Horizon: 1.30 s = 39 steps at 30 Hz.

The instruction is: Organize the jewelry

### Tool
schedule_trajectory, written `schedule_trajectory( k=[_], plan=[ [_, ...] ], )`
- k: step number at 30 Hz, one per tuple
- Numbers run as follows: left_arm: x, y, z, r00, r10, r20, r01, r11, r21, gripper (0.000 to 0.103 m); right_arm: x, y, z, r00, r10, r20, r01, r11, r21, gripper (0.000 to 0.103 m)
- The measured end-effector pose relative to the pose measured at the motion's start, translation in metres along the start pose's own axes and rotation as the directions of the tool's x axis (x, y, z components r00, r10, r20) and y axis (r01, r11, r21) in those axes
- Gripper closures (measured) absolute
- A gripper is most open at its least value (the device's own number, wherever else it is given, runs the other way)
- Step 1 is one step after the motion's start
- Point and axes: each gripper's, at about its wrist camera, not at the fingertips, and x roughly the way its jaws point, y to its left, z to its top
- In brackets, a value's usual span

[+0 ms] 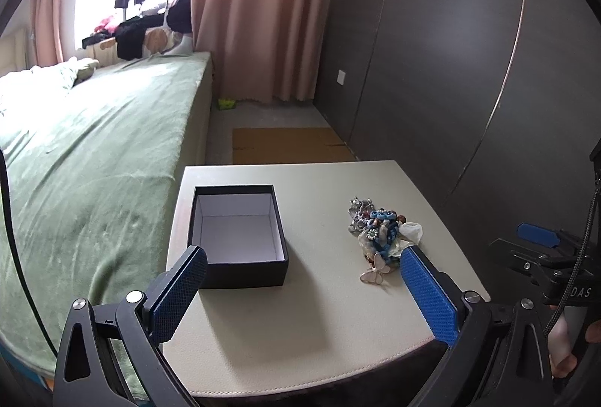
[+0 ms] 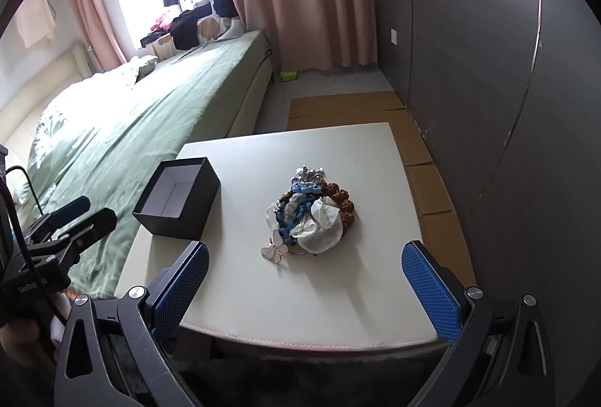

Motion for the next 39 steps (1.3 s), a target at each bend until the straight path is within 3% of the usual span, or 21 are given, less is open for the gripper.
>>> schedule_trajectory(
  k=[39],
  plan=[
    [0.0004, -0.0013, -0.0019, 1.000, 0.001, 0.005, -0.002, 1.000, 0.005, 0.001, -0.0007, -0.0008, 0.0012, 1.000, -0.009, 0.007, 0.009, 1.000, 0.005, 0.000]
  ],
)
